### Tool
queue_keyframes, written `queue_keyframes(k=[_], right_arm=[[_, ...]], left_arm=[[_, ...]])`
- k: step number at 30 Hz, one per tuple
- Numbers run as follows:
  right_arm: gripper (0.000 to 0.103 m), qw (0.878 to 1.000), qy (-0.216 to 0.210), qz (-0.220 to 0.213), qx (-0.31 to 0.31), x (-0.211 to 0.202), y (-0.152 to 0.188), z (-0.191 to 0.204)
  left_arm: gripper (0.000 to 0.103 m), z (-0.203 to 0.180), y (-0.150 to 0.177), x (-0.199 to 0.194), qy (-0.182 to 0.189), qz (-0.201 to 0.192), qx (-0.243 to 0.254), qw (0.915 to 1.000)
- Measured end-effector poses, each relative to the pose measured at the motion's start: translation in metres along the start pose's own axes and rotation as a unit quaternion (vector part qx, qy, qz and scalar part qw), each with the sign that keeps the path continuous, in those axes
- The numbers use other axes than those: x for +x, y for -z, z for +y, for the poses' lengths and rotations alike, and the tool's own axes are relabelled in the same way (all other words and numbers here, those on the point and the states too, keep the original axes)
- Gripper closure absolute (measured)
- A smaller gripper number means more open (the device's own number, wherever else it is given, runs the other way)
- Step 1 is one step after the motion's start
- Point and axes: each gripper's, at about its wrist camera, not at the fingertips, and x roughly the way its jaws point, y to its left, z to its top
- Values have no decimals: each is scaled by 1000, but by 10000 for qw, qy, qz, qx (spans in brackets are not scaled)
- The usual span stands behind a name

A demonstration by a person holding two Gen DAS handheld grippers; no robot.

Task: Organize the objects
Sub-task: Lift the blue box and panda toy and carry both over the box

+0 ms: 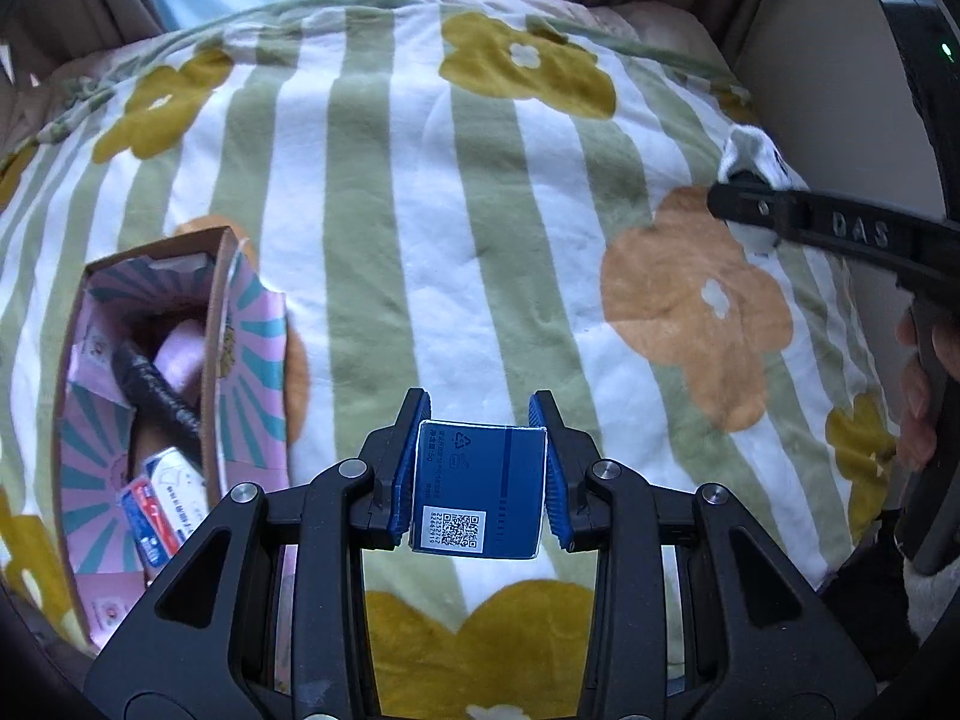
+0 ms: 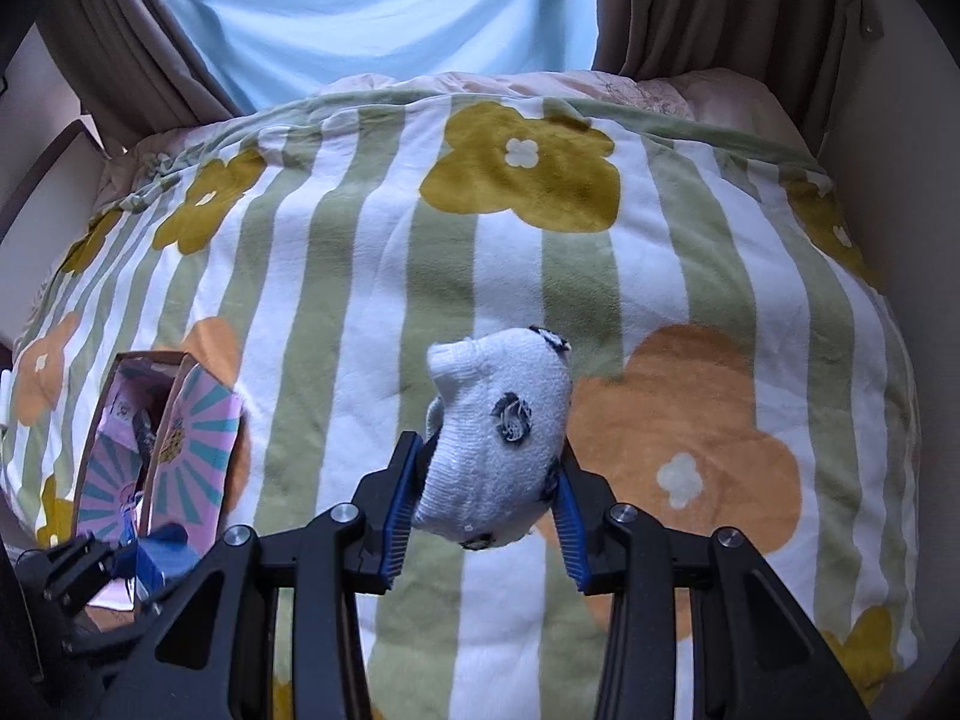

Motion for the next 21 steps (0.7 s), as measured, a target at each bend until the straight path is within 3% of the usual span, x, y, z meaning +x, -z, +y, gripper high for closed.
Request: queue_keyframes(k=[10, 21], right_arm=[[65, 9997, -62, 180, -173, -46, 58, 40], [65, 9992, -122, -16, -368, -66, 59, 66]], left_arm=[[72, 21, 3, -61, -90, -194, -118, 9997], [72, 39, 26, -83, -110, -326, -382, 9987]])
